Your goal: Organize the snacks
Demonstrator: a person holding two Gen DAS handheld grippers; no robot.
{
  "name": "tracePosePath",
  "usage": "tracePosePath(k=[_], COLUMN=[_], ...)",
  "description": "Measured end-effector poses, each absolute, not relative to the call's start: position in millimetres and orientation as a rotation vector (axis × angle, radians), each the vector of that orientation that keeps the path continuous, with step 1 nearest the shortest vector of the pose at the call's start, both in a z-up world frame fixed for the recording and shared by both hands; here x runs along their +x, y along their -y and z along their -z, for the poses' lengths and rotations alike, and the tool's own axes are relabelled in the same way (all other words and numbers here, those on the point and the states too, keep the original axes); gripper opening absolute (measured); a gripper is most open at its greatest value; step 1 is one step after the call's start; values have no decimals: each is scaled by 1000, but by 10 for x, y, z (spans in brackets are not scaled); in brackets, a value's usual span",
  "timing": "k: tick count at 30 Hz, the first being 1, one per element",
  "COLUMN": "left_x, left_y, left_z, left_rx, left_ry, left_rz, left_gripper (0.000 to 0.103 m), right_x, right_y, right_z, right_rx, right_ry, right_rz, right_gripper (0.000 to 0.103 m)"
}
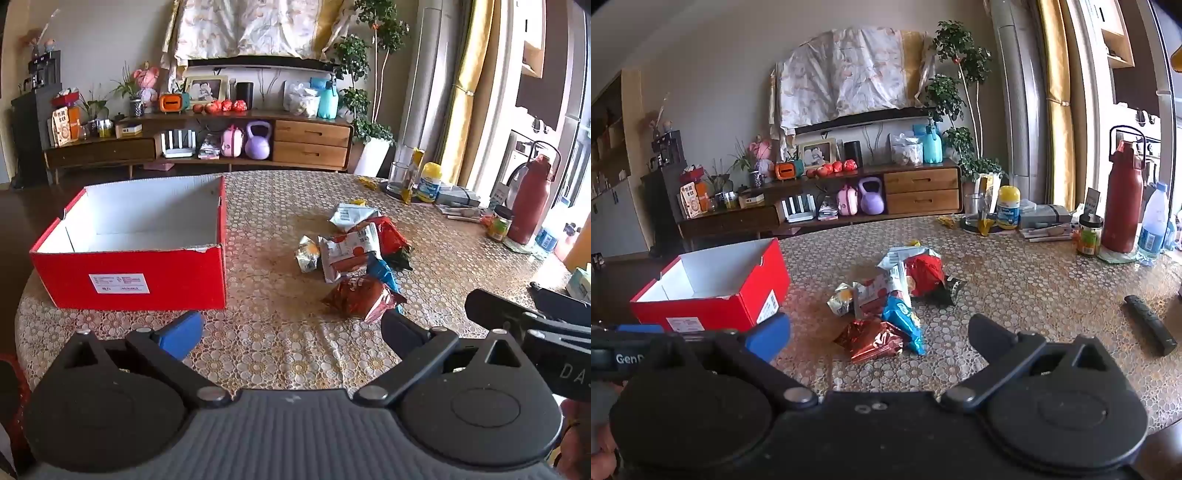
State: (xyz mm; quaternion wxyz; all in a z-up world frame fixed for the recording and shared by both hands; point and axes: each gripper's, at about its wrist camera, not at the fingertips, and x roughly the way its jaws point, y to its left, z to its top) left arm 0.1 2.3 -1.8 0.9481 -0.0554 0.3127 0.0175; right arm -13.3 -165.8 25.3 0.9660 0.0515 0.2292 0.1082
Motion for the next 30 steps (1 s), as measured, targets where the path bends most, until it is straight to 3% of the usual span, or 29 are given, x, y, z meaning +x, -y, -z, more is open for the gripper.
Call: tracePosePath(k=[30], left_x=[-130], left_y=[-81], left_z=[-82], left_rx=[-147], left_ry=[-569], left_rz=[-38], left_gripper=[103], right_x=[-237], right_y=[1595], right_z=[-318], right_rx=[92], right_ry=[-411], right_rz=[-227], right_gripper=[103])
